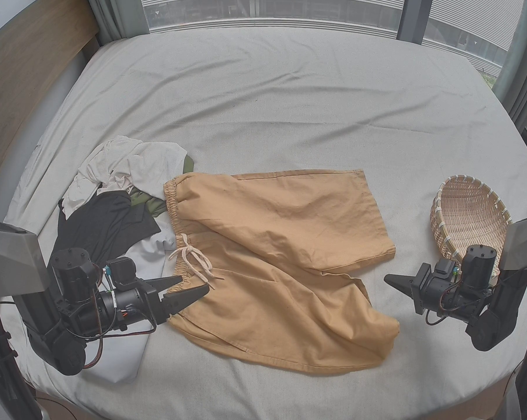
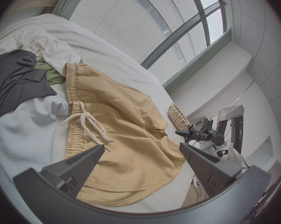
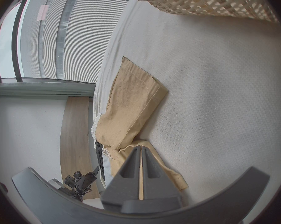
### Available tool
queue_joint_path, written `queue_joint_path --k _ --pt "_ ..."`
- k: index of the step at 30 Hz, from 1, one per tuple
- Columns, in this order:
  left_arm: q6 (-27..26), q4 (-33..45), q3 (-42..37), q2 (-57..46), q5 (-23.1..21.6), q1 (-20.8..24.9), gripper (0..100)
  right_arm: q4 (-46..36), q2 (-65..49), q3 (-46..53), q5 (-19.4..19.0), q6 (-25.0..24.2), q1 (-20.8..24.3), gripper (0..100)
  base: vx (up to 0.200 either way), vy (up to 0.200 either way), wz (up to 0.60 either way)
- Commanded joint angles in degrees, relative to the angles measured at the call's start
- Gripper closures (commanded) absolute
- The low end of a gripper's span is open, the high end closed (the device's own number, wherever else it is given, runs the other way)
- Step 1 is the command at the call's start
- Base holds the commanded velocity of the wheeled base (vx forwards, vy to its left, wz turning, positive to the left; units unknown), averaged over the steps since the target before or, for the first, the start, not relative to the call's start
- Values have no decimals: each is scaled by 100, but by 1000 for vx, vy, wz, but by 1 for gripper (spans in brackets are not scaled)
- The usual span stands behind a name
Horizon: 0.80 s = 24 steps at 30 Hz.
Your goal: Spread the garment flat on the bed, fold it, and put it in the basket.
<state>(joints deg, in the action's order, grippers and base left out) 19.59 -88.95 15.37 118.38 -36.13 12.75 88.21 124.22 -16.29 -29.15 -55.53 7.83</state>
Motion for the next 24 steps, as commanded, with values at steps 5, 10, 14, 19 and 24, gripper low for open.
queue_joint_path --k 5,10,14,19,24 --pt "1 -25 1 1 1 -1 0 3 234 539 -3 692 184 0 0 0 0" --pt "1 -25 1 1 1 -1 0 3 498 671 -12 710 430 0 0 0 0" --pt "1 -25 1 1 1 -1 0 3 682 592 -12 605 720 0 0 0 0" --pt "1 -25 10 1 1 -10 0 3 656 205 -38 -90 914 0 0 0 0" --pt "1 -25 10 1 1 -10 0 3 410 -41 -65 -749 1037 0 0 0 0"
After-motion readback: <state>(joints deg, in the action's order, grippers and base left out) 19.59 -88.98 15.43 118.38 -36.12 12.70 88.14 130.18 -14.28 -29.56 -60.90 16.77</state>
